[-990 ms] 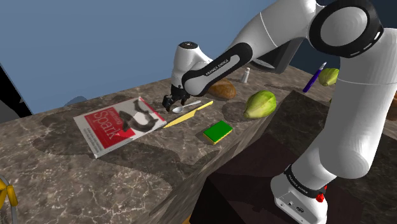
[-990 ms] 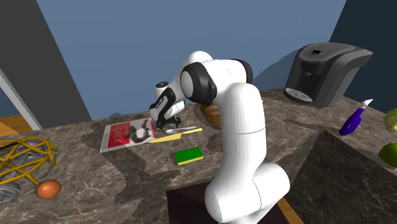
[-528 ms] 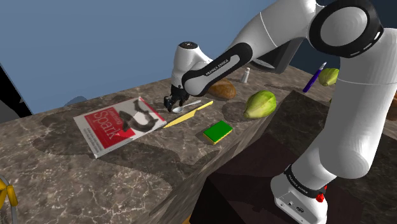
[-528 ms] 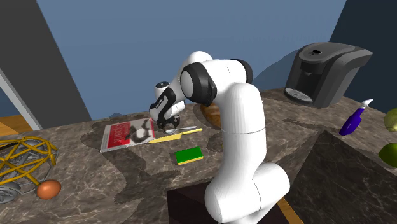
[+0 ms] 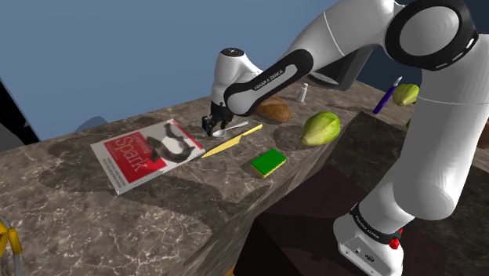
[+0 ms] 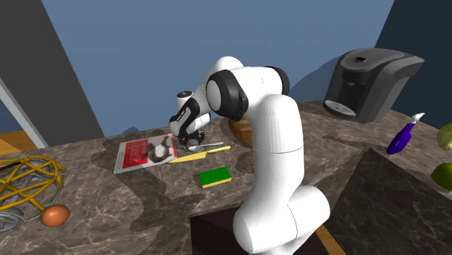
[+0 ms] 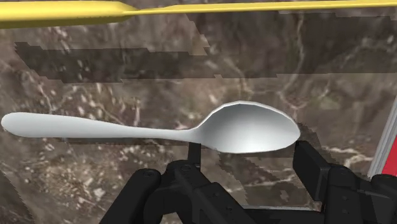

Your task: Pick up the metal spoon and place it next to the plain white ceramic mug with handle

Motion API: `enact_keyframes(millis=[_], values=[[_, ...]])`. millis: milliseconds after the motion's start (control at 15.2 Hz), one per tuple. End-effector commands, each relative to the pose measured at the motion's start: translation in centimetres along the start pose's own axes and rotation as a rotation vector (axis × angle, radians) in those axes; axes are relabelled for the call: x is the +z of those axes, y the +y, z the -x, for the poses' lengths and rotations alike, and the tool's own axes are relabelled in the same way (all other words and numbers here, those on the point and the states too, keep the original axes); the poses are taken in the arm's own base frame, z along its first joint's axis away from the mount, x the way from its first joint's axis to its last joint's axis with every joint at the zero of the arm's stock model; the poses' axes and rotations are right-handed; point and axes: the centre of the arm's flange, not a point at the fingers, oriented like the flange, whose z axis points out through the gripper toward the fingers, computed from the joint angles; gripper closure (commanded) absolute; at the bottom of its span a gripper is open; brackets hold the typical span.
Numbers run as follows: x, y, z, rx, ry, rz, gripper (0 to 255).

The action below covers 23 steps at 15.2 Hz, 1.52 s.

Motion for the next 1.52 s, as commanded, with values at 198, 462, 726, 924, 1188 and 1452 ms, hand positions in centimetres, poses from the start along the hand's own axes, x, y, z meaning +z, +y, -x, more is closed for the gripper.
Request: enact_keyframes(millis=[198, 462, 726, 924, 1188, 1452], values=[[-2.6, 0.1, -0.4, 0.0, 0.0, 0.0, 255], [-4.7, 0.2, -0.8, 0.0, 0.0, 0.0, 255], [-6.8, 0.3, -1.1, 0.0, 0.0, 0.0, 255], [-8.3, 0.3, -1.3, 0.0, 0.0, 0.0, 255], [-10.4, 0.4, -1.7, 0.0, 0.0, 0.0, 255], [-12.5, 0.5, -2.0, 0.0, 0.0, 0.0, 255]])
